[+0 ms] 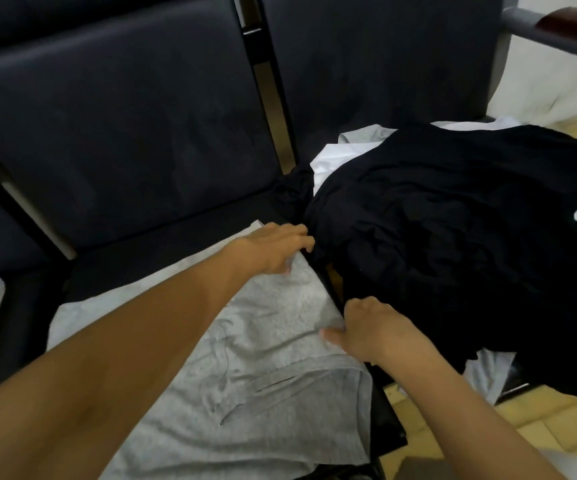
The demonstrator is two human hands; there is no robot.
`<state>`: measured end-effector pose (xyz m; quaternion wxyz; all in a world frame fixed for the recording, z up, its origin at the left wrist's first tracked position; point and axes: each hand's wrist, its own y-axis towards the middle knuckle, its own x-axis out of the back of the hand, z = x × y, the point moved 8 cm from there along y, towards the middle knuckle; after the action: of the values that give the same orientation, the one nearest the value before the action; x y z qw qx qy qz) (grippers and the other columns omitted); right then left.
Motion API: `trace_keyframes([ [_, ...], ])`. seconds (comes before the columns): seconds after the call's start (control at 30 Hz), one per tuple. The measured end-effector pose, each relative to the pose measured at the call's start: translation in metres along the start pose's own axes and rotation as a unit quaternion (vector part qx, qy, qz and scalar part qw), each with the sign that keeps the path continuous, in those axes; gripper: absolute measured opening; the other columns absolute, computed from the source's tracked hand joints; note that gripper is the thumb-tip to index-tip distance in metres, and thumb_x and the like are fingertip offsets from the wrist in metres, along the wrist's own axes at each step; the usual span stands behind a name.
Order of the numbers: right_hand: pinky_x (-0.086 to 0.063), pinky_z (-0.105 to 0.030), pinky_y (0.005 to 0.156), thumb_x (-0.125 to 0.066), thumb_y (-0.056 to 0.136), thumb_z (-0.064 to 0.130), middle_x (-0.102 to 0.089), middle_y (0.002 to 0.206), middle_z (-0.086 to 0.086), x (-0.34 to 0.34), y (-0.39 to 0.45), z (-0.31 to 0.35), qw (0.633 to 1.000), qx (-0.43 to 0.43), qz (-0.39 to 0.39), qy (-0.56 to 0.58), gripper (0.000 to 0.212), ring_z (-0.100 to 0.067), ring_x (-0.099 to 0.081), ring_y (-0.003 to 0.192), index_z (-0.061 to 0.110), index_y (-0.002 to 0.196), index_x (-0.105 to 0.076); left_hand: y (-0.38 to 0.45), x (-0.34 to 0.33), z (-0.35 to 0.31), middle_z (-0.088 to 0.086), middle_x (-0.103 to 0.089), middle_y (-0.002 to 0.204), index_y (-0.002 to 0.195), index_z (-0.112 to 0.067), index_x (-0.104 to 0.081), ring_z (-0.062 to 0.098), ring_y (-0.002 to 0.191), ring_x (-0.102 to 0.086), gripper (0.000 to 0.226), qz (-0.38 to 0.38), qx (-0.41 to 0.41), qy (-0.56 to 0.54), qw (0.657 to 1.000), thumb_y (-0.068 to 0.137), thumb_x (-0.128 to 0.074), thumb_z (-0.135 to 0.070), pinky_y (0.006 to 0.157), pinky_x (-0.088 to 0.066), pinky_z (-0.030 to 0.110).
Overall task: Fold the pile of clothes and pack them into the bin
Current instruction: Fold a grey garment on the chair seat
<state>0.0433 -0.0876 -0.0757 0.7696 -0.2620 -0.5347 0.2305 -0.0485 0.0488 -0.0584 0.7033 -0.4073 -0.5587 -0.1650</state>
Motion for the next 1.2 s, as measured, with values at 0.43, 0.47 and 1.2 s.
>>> trace_keyframes([
  [0.43,-0.036,-0.027,0.051,-0.062,0.087,0.022,-0.045,0.062,0.005,0.051,-0.007,0.02,0.934,0.17,-0.19,0.251,0.036,-0.008,-0.04,0.056,0.021,0.062,-0.036,-0.137,0.028,0.076,-0.007,-0.06,0.083,0.082,-0.031,-0.05,0.013,0.079,-0.061,0.019,-0.207,0.136,-0.253,0.935,0.094,-0.062,-0.038,0.074,-0.055,0.043],
  [0.47,-0.035,-0.027,0.049,-0.062,0.088,0.02,-0.041,0.06,0.007,0.058,-0.016,0.025,0.911,0.195,-0.225,0.287,0.038,-0.007,-0.036,0.054,0.022,0.063,-0.033,-0.167,0.04,0.083,-0.005,-0.061,0.078,0.082,-0.031,-0.049,0.013,0.071,-0.061,0.02,-0.244,0.155,-0.27,0.918,0.093,-0.063,-0.039,0.066,-0.055,0.041],
  [1.2,-0.047,-0.02,0.072,-0.066,0.091,0.013,-0.071,0.084,0.017,0.242,-0.355,0.202,0.818,0.452,-0.355,-0.006,0.022,-0.001,-0.065,0.083,0.032,0.085,-0.073,-0.602,0.225,0.014,-0.013,-0.071,0.096,0.099,-0.027,-0.072,0.004,0.092,-0.065,0.022,-0.396,0.253,-0.164,0.868,0.083,-0.076,-0.014,0.085,-0.051,0.024],
])
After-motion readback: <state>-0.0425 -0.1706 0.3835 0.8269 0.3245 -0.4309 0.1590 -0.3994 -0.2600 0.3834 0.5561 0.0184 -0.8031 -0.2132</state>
